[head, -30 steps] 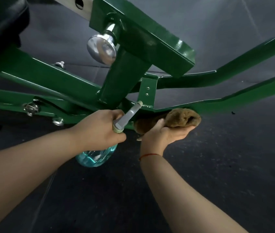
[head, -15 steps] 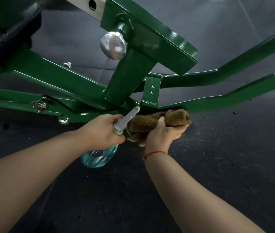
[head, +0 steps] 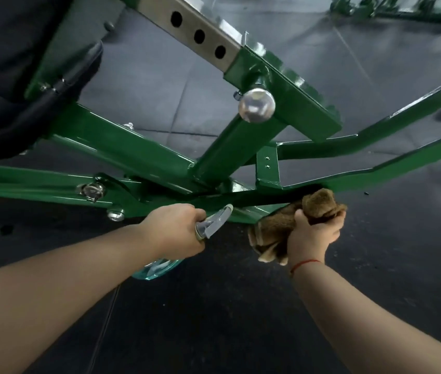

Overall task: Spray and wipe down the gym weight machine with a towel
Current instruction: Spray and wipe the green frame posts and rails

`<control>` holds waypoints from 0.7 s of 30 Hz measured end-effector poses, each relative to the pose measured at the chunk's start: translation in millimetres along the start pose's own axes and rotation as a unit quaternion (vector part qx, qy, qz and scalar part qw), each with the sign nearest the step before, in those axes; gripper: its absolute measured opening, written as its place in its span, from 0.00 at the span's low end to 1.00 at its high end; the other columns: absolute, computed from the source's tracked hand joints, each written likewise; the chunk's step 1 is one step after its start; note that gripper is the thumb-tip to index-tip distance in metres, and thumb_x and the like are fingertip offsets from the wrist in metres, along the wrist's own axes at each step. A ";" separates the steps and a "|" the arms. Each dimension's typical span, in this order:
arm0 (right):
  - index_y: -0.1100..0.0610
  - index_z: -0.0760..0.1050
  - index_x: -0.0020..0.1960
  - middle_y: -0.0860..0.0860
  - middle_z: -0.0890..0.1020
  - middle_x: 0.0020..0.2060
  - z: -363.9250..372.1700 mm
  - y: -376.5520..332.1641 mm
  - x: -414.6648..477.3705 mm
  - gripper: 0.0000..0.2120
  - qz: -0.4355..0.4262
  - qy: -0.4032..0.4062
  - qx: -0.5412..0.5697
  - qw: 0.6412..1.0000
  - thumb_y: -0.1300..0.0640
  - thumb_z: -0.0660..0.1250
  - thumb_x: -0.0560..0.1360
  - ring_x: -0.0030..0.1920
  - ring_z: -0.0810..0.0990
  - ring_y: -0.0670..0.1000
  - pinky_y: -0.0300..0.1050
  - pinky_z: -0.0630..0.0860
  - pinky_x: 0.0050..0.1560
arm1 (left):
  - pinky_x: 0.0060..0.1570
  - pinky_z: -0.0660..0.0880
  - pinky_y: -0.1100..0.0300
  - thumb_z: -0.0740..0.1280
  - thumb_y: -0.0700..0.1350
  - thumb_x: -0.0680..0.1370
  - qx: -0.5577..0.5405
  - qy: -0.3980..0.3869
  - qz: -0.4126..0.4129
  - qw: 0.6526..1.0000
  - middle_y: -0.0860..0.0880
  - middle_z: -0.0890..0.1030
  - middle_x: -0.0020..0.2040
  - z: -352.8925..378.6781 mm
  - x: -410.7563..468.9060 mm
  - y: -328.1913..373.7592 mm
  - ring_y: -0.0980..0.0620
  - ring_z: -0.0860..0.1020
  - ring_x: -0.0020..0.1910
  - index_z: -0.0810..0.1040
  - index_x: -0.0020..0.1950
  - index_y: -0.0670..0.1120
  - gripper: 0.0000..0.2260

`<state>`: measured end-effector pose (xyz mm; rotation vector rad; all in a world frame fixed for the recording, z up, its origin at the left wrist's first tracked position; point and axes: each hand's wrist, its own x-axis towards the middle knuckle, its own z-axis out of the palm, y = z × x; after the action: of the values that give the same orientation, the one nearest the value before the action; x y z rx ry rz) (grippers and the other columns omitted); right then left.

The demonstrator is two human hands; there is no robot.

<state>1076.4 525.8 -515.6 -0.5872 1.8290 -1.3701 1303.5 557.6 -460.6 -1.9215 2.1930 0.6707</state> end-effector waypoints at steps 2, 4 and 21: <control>0.50 0.46 0.82 0.56 0.55 0.77 -0.5 1.6 -10.9 0.42 -0.009 0.011 -0.011 1.000 0.61 0.69 0.78 0.75 0.63 0.62 0.64 0.61 0.75 | 0.42 0.77 0.54 0.67 0.50 0.74 -0.004 -0.020 0.011 1.000 0.53 0.77 0.45 -3.2 -1.5 -8.9 0.50 0.78 0.44 0.72 0.47 0.53 0.05; 0.53 0.48 0.82 0.56 0.56 0.77 5.5 -1.3 -18.3 0.41 -0.021 0.022 -0.015 0.999 0.61 0.70 0.78 0.75 0.63 0.61 0.61 0.60 0.76 | 0.40 0.76 0.56 0.67 0.50 0.73 -0.021 -0.027 0.026 0.999 0.53 0.78 0.44 -6.2 -6.3 -19.2 0.51 0.78 0.44 0.73 0.49 0.53 0.06; 0.64 0.48 0.80 0.62 0.56 0.76 150.4 38.8 -99.2 0.38 0.064 0.028 -0.046 0.997 0.63 0.68 0.79 0.69 0.68 0.66 0.54 0.66 0.69 | 0.36 0.73 0.55 0.64 0.59 0.66 -0.255 0.057 0.016 0.965 0.52 0.80 0.38 6.7 -39.9 -96.8 0.53 0.77 0.36 0.74 0.42 0.53 0.12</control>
<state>1258.6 522.0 -542.6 -0.4741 1.9483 -1.2341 1403.0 588.7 -473.1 -2.2006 2.2863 1.2629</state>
